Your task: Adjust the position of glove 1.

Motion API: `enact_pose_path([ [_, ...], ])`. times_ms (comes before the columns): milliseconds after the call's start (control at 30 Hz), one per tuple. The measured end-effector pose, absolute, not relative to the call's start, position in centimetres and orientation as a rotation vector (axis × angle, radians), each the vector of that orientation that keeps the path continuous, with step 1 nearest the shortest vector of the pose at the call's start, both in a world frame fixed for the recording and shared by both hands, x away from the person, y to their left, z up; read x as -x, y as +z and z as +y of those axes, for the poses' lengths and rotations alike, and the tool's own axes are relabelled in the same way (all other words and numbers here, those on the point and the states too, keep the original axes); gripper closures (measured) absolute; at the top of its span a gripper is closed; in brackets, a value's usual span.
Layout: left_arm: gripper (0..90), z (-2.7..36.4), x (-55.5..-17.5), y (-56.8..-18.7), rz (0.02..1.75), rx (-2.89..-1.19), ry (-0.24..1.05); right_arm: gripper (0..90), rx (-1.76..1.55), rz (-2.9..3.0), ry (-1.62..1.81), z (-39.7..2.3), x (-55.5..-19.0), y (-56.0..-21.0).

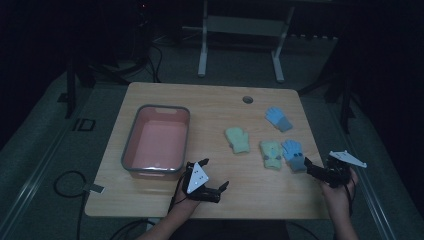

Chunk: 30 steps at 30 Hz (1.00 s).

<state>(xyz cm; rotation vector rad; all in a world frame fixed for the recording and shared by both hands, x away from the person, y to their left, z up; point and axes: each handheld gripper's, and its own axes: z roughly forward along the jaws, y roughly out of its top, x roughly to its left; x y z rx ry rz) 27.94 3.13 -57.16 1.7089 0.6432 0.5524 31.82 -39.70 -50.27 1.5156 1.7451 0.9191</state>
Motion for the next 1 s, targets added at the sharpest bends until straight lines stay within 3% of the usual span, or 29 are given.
enact_pose_path([
  [400,0.2,3.2,-27.9,-57.2,0.636,-1.705,0.553,19.4,-1.435,1.833,0.991,-36.8,-33.4,-48.0],
  [1000,0.2,3.2,-27.8,-57.2,0.626,-1.703,0.55,23.6,-1.308,1.915,1.059,-31.2,-36.0,-45.8],
])
